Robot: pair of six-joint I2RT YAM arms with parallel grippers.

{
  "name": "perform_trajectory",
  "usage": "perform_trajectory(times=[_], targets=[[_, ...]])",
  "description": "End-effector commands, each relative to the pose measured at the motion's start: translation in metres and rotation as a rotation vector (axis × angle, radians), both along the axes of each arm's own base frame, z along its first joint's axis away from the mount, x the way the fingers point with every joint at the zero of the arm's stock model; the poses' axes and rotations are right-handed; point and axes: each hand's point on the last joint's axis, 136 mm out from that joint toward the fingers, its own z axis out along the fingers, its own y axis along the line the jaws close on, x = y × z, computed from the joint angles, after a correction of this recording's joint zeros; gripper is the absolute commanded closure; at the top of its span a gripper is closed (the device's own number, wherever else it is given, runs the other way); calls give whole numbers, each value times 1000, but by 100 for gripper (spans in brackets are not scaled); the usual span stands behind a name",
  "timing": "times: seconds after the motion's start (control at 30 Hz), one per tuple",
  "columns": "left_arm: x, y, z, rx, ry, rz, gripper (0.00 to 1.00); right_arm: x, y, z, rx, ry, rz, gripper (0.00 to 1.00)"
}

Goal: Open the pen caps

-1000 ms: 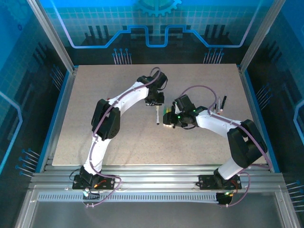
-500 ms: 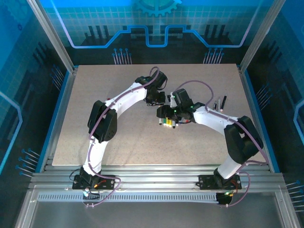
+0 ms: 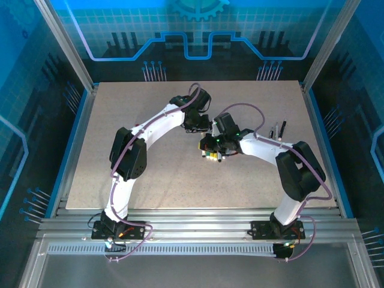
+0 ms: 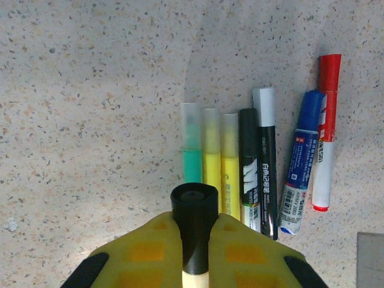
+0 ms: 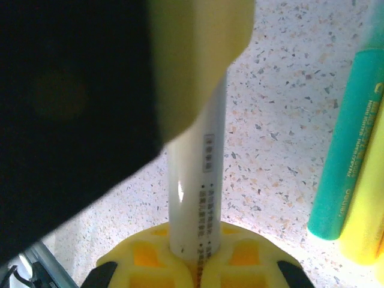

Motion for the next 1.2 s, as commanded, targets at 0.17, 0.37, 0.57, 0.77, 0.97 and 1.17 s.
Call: perform_trajectory(times=[0.17, 0.37, 0.57, 0.77, 0.97, 1.17], targets=[[-5, 2, 7, -8, 1, 23, 81, -11, 8, 16, 49, -49, 52, 100], [-3, 1, -3, 1, 14, 30, 77, -16, 6, 19, 56, -57, 66, 100], [1, 0, -10, 12, 26, 32, 77, -18, 5, 22, 58, -64, 71, 100], [3, -1, -17, 16, 38, 37, 74, -21, 5, 22, 59, -60, 79, 100], [6, 0, -21, 16, 45, 45, 68, -24, 4, 18, 54, -46, 78, 100], [8, -1, -23, 2, 48, 43, 72, -24, 5, 15, 56, -40, 75, 100]])
